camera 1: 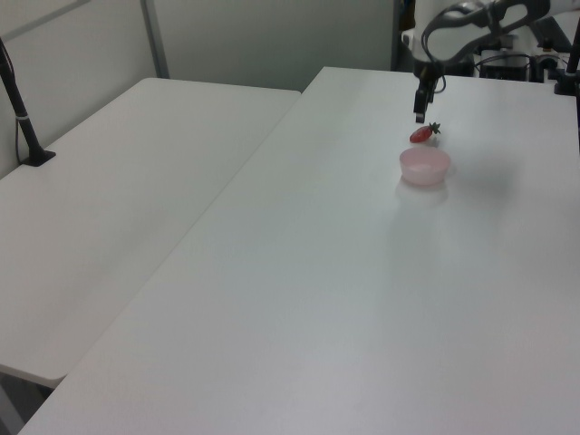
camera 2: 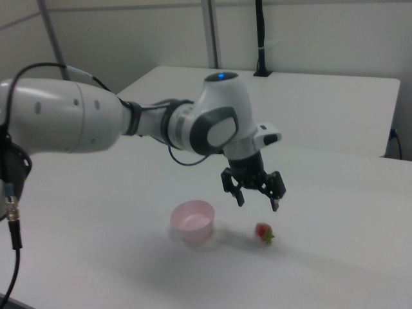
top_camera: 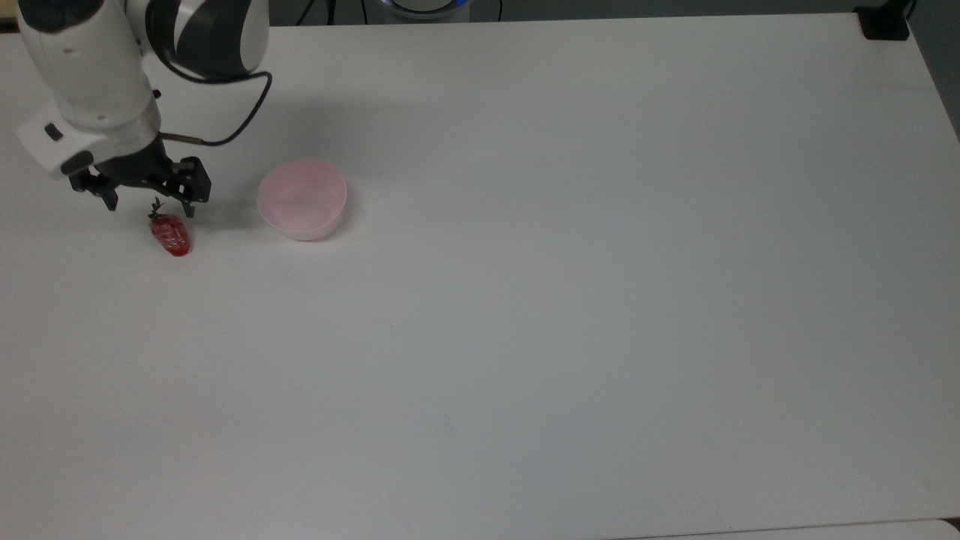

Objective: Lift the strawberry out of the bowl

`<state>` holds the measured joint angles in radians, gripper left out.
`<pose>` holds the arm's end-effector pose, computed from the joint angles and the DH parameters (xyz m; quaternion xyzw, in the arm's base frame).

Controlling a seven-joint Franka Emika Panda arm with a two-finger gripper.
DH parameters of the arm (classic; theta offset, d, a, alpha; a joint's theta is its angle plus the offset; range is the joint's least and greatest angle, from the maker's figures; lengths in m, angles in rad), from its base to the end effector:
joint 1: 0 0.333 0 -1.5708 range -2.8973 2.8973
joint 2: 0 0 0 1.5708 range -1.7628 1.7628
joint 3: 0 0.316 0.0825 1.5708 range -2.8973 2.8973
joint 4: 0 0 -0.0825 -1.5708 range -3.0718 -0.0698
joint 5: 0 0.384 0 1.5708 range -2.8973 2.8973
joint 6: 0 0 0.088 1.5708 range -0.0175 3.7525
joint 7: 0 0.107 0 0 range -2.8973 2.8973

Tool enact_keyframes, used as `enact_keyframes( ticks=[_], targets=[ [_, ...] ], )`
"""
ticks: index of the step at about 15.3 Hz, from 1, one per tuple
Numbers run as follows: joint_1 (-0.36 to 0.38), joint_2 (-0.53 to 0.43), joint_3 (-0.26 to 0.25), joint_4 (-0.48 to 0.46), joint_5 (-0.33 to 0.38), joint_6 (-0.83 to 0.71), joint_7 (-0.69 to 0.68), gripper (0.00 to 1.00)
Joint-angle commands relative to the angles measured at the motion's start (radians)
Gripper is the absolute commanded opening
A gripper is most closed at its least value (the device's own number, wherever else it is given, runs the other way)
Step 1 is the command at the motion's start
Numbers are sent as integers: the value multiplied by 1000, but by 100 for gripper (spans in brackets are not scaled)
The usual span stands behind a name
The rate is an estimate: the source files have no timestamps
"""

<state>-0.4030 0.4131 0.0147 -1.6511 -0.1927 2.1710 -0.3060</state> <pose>0.6251 -0.2649 0.3837 0.9954 0.0083 0.0231 0.0927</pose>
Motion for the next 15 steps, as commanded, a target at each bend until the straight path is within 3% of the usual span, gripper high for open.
enact_keyframes(
  ticks=[1,4,8,12,15],
  targets=[
    [18,-149,31,-1,7,-201,50,100],
    [27,-256,71,14,74,-359,51,100],
    [104,-387,70,14,167,-525,157,100],
    [229,-442,59,7,168,-589,320,100],
    [285,-467,57,-36,168,-530,314,100]
  ],
)
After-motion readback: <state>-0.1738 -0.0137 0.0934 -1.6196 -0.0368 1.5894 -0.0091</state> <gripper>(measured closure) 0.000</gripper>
